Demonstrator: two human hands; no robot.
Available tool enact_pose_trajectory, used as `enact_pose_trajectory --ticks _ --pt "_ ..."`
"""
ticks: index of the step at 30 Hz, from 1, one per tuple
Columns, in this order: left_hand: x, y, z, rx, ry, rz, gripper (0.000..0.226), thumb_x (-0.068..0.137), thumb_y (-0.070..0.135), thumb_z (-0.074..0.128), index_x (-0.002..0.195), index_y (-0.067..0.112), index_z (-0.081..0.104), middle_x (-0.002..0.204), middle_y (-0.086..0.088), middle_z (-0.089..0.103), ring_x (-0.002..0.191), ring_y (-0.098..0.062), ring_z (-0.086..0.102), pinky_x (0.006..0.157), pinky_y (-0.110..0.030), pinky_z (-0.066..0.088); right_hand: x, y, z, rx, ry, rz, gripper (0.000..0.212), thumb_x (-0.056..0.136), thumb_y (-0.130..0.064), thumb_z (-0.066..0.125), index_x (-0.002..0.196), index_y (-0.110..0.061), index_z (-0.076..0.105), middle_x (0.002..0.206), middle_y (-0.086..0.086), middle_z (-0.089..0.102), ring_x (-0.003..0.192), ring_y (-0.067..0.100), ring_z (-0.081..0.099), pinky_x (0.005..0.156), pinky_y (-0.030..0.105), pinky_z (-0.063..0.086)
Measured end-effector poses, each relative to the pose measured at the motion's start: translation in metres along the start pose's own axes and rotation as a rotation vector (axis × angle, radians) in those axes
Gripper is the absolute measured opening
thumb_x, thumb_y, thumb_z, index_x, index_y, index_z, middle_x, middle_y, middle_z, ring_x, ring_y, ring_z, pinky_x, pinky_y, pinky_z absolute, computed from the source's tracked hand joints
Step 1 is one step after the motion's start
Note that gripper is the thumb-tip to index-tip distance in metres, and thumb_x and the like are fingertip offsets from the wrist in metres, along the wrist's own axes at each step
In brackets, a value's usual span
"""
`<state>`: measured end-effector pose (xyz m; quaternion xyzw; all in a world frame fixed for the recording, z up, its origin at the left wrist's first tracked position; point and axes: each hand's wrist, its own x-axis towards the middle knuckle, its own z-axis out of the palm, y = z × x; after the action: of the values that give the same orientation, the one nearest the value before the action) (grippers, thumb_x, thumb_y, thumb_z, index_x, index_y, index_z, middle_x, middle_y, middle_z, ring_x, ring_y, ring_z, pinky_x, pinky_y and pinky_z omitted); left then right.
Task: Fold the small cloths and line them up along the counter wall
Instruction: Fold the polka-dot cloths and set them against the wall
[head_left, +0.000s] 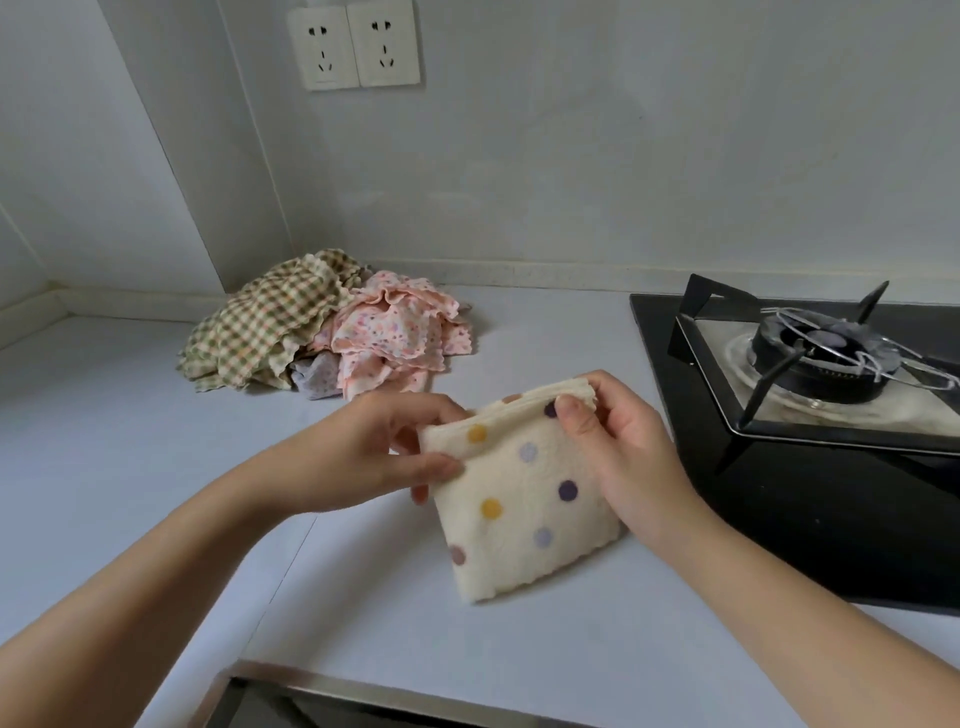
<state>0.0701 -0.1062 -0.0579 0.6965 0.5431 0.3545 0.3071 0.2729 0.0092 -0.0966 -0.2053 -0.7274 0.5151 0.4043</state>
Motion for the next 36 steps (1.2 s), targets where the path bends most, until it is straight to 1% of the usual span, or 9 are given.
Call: enact_pose_trajectory --ticks 9,11,14,17,19,24,28,33,36 --pt "0.074 0.054 -0.044 -0.046 -0.532 -0.288 0.014 0.084 0.032 0.067 0.094 0.024 0.073 0.087 -0.008 0.073 0.087 -0.022 0.069 0.087 -0.032 0.051 0.043 -0.054 -0.043 -0.067 0.010 0.170 0.017 0.096 -0.020 0.052 0.082 -0.014 0.059 0.078 0.026 0.052 0.062 0.017 0.044 0.043 0.017 0.041" --pt "0.093 0.090 -0.054 -0.071 -0.562 -0.305 0.011 0.091 0.018 0.064 0.099 0.015 0.070 0.082 0.004 0.074 0.075 -0.017 0.071 0.076 -0.028 0.056 0.057 -0.084 -0.059 -0.085 0.023 0.193 0.016 0.096 -0.020 0.052 0.082 -0.017 0.059 0.081 0.024 0.056 0.062 0.016 0.044 0.040 0.016 0.040" --pt "0.126 0.147 -0.066 -0.098 -0.622 -0.368 0.011 0.092 -0.003 0.054 0.096 0.003 0.062 0.071 0.014 0.071 0.058 0.001 0.066 0.056 -0.003 0.043 0.075 -0.135 -0.087 -0.132 0.055 0.194 0.018 0.097 -0.019 0.051 0.080 -0.020 0.057 0.077 0.022 0.053 0.060 0.010 0.043 0.040 0.017 0.039" --pt "0.149 0.189 -0.068 0.000 -0.726 -0.359 0.010 0.091 0.013 0.062 0.094 0.017 0.070 0.090 0.009 0.074 0.091 -0.019 0.071 0.087 -0.017 0.043 0.085 -0.182 -0.120 -0.198 0.116 0.191 0.020 0.097 -0.019 0.052 0.078 -0.018 0.059 0.072 0.015 0.054 0.053 0.004 0.043 0.040 0.016 0.040" --pt "0.163 0.210 -0.065 0.033 -0.745 -0.361 0.007 0.087 0.020 0.068 0.092 0.020 0.073 0.093 0.006 0.073 0.094 -0.023 0.070 0.096 -0.031 0.046 0.086 -0.205 -0.150 -0.260 0.161 0.202 0.020 0.097 -0.020 0.051 0.079 -0.015 0.059 0.075 0.005 0.059 0.050 0.000 0.045 0.042 0.015 0.043" --pt "0.194 0.265 -0.033 -0.006 -0.653 -0.302 0.011 0.088 0.014 0.067 0.085 0.023 0.072 0.089 0.002 0.073 0.097 -0.021 0.067 0.094 -0.022 0.046 0.054 -0.228 -0.219 -0.323 0.220 0.261 0.022 0.098 -0.023 0.049 0.089 -0.005 0.059 0.084 -0.006 0.064 0.057 -0.003 0.051 0.047 0.012 0.045" --pt "0.211 0.303 0.029 -0.279 -0.397 -0.172 0.009 0.081 0.014 0.065 0.080 0.022 0.069 0.081 0.004 0.070 0.083 -0.011 0.066 0.079 -0.020 0.051 0.013 -0.243 -0.276 -0.322 0.348 0.248 0.024 0.098 -0.023 0.049 0.093 -0.002 0.058 0.089 0.014 0.063 0.067 0.009 0.051 0.050 0.015 0.049" --pt "0.233 0.330 0.139 -0.868 0.019 -0.215 0.027 0.080 0.016 0.062 0.104 0.010 0.051 0.084 -0.005 0.062 0.074 -0.018 0.064 0.068 -0.032 0.056 -0.030 -0.263 -0.347 -0.288 0.527 0.219 0.017 0.098 -0.023 0.048 0.089 -0.013 0.058 0.084 -0.014 0.063 0.060 -0.003 0.055 0.051 0.022 0.053" --pt "0.254 0.351 0.195 -1.046 0.187 -0.370 0.041 0.087 0.029 0.064 0.119 0.007 0.055 0.098 -0.010 0.060 0.086 -0.023 0.060 0.075 -0.039 0.052 -0.043 -0.264 -0.382 -0.276 0.587 0.208 0.017 0.098 -0.023 0.048 0.086 -0.013 0.056 0.087 -0.008 0.064 0.058 -0.005 0.053 0.052 0.019 0.052"
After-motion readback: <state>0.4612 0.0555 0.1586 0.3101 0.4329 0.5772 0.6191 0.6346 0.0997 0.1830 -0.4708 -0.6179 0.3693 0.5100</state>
